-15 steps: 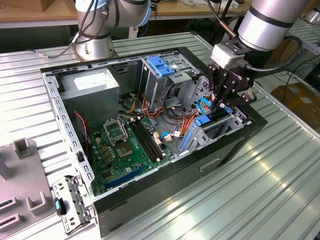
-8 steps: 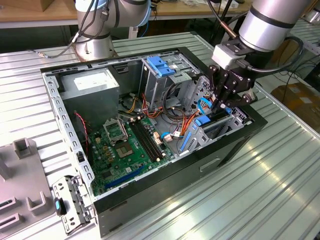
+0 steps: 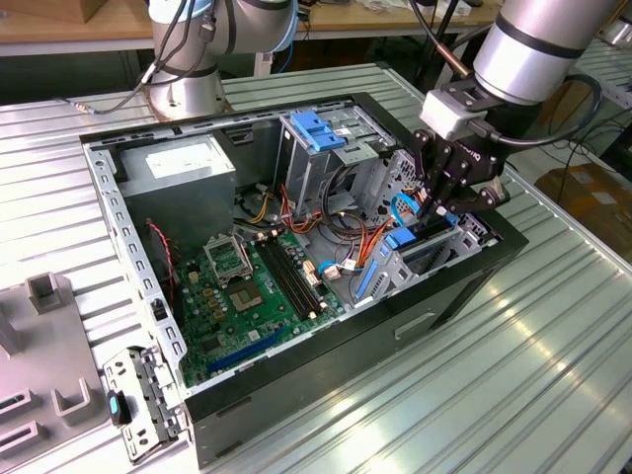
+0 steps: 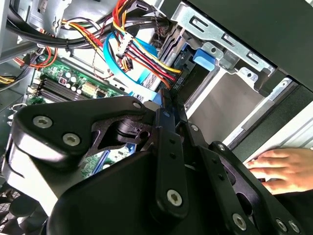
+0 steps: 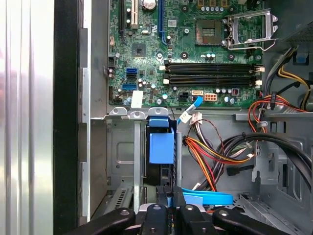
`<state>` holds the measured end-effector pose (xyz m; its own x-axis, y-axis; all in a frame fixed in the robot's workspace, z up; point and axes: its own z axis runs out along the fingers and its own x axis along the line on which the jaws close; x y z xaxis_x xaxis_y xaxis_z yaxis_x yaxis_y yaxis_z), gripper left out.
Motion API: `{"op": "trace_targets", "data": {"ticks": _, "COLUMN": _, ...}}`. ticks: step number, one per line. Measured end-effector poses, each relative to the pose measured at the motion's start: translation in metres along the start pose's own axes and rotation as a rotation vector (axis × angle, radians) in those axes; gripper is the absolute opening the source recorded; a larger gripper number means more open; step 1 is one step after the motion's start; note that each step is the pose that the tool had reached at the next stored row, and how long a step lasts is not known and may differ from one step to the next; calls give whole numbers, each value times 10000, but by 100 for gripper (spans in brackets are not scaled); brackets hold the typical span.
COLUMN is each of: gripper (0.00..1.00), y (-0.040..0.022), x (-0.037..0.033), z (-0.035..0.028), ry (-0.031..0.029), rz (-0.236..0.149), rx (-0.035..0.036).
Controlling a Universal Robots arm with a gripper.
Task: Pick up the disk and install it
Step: 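Insert the second disk wire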
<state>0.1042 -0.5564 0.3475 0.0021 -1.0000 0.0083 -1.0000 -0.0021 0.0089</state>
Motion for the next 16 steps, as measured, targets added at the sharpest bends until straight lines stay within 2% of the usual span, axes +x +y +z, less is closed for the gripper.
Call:
{"op": "trace_targets", "data": {"ticks": 3, "gripper": 16, "y": 0, "x": 1, "z": 2, "ry": -10, "rz": 0, "rx": 0}}
{"op": "trace_targets", "data": {"ticks": 14, "gripper": 16, "y": 0, "x": 1, "z": -17, "ry": -109, "rz": -1, "rx": 0}}
{"op": "trace_targets", "data": {"ticks": 15, "gripper": 16, "y": 0, "x": 2, "z": -18, "ry": -131, "rz": -1, "rx": 0}}
{"op": "trace_targets", "data": {"ticks": 16, "gripper": 16, "y": 0, "x": 4, "z": -17, "ry": -179, "rz": -1, "rx": 0}}
